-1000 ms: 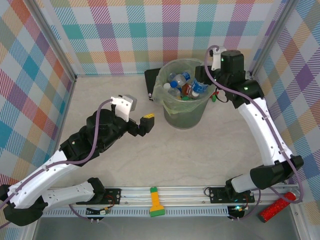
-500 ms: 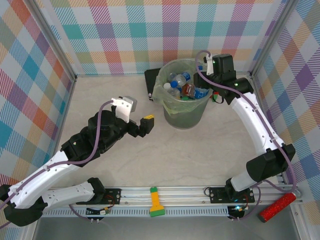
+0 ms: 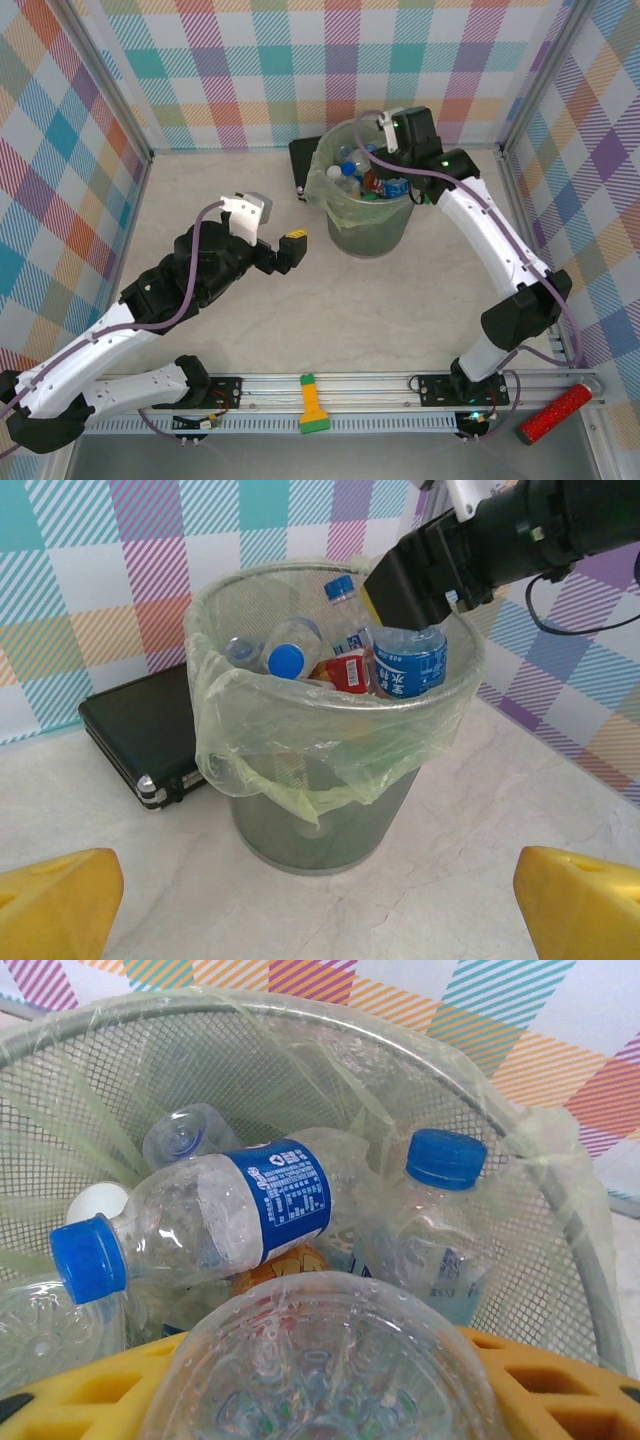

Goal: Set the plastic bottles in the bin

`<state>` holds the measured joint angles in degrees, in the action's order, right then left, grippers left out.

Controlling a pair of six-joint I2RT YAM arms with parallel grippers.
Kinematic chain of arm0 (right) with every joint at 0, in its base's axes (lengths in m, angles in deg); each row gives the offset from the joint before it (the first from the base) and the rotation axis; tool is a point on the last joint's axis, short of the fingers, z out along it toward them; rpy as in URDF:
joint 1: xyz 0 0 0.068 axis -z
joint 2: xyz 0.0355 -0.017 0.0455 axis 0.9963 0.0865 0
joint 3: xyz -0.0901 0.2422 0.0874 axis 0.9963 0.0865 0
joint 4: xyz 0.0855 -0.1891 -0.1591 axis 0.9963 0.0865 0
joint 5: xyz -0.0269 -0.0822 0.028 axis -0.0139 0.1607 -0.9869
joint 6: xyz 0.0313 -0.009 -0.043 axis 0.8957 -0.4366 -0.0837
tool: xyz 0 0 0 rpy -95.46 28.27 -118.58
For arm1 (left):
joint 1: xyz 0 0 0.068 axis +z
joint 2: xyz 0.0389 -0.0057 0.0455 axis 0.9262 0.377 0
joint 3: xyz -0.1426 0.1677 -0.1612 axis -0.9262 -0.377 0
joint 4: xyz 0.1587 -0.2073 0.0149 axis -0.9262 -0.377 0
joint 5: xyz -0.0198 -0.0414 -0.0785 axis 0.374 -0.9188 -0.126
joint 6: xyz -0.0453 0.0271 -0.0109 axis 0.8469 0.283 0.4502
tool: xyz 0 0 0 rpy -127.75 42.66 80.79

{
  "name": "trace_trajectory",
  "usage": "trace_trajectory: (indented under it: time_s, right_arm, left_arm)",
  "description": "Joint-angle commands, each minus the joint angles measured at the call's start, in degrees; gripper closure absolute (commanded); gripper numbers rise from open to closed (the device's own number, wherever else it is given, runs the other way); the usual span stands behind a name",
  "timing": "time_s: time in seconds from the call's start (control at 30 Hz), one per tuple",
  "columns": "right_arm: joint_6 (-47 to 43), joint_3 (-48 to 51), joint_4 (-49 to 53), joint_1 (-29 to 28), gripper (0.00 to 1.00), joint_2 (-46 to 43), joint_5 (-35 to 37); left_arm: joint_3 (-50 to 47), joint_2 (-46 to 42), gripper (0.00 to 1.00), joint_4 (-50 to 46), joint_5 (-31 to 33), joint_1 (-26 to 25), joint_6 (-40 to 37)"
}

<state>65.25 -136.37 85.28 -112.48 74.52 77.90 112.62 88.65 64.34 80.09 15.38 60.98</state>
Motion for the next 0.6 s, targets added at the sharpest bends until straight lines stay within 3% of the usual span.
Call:
trace_trajectory:
  time_s: [0.0, 0.23, 0.3, 0.37, 0.43, 0.57]
  right_arm:
    - [-3.5, -0.9, 2.3, -1.4, 0.45, 4.1, 3.2]
    - [-3.3, -4.5, 3.5, -1.9, 0.42, 7.1, 5.5]
    - [-3.1, -5.7, 3.6, -1.9, 0.32, 7.3, 6.2]
    - [-3.2, -7.0, 3.7, -1.4, 0.28, 7.6, 6.4]
    - [-3.2, -8.4, 3.8, -1.1, 0.15, 7.4, 7.1]
    - [-1.9, -10.0, 4.2, -1.1, 0.09, 5.6, 5.1]
  left_arm:
    - [-0.6, -1.4, 0.01, -0.6, 0.9, -0.1, 0.5]
    - [-0.8, -1.5, 0.01, -1.0, 0.9, -0.1, 0.8]
    - [-0.8, -1.7, 0.0, -1.2, 0.9, -0.1, 0.8]
    - [-0.8, -2.0, 0.0, -1.4, 1.0, -0.1, 0.8]
    - [-0.8, -2.4, 0.0, -1.5, 1.1, -0.1, 0.8]
    - [-1.1, -2.9, 0.0, -1.6, 1.5, -0.1, 0.7]
